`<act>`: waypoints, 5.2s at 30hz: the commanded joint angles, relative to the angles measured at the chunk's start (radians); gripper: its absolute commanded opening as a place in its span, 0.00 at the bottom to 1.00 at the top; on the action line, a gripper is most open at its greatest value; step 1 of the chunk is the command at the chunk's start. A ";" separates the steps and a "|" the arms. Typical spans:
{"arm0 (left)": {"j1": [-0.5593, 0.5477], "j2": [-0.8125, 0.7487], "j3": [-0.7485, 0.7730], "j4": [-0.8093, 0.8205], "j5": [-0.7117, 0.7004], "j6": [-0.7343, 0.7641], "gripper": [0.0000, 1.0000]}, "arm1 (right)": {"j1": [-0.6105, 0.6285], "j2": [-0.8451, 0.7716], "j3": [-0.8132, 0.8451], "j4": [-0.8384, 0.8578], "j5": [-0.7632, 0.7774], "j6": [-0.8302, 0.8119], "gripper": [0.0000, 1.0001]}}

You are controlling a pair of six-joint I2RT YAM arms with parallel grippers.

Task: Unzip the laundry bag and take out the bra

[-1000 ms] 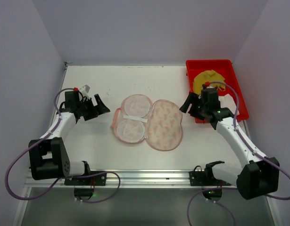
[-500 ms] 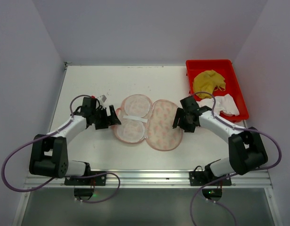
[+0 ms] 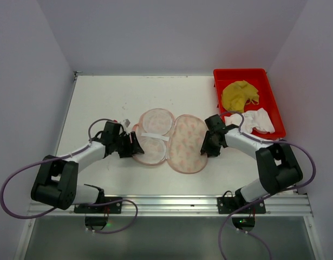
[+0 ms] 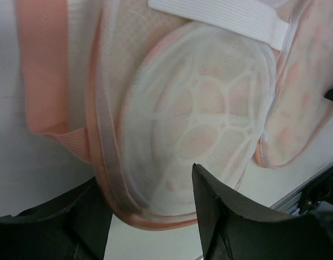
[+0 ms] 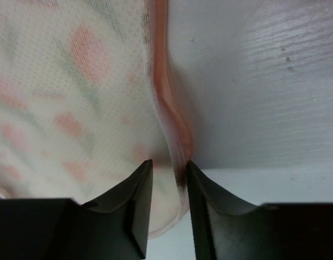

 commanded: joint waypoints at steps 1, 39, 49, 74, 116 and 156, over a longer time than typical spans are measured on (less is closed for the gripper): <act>-0.052 -0.010 -0.057 0.021 -0.028 -0.058 0.60 | 0.011 0.043 -0.010 0.047 -0.038 0.014 0.31; -0.413 0.045 -0.147 0.430 -0.034 -0.330 0.38 | 0.275 0.033 0.237 0.447 -0.486 -0.030 0.00; -0.413 0.030 -0.173 0.444 -0.054 -0.357 0.55 | 0.289 0.217 0.205 0.590 -0.544 0.013 0.00; -0.396 -0.360 -0.198 -0.088 -0.382 -0.394 0.82 | 0.289 0.278 0.236 0.678 -0.612 0.063 0.06; 0.123 -0.585 0.744 -0.591 -0.576 0.228 1.00 | -0.343 -0.986 0.440 -0.126 -0.003 -0.431 0.99; 0.083 -0.882 0.586 -0.610 -0.609 0.167 1.00 | -0.273 -1.326 0.315 -0.177 -0.001 -0.501 0.99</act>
